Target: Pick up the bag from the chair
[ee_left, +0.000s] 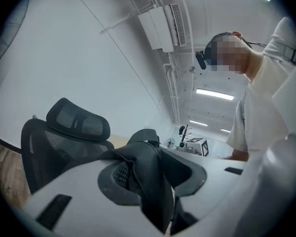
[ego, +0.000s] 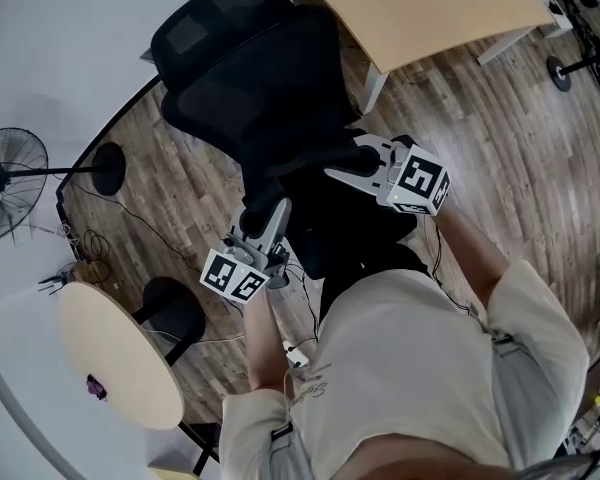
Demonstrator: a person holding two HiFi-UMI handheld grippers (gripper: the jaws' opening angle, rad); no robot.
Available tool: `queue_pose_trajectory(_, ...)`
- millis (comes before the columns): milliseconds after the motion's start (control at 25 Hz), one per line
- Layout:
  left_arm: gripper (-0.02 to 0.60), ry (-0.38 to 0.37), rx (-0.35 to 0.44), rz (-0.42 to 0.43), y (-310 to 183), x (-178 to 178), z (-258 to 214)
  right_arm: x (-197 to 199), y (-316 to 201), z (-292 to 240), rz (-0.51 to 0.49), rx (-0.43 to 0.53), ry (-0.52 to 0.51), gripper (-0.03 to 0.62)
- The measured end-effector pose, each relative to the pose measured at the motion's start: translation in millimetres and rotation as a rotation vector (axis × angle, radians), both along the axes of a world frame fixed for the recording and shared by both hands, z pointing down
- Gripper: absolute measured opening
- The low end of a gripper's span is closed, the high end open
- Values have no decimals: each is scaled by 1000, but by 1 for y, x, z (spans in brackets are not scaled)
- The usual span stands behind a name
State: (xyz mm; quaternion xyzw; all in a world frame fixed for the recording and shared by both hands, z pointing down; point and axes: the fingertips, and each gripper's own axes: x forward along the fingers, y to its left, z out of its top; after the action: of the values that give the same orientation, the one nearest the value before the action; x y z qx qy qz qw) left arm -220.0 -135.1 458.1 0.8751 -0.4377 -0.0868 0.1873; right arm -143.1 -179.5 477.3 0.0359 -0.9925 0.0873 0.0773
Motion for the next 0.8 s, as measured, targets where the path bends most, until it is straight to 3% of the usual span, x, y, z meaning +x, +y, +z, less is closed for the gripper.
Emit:
queue_pose_trajectory(360,137,-95,77,27,20,12,-42,13,22,-39,23,36,-54,54)
queue_pose_trajectory(800,135,-126,148,28,44,12,-79,13,42,-79,26,107,-98,49)
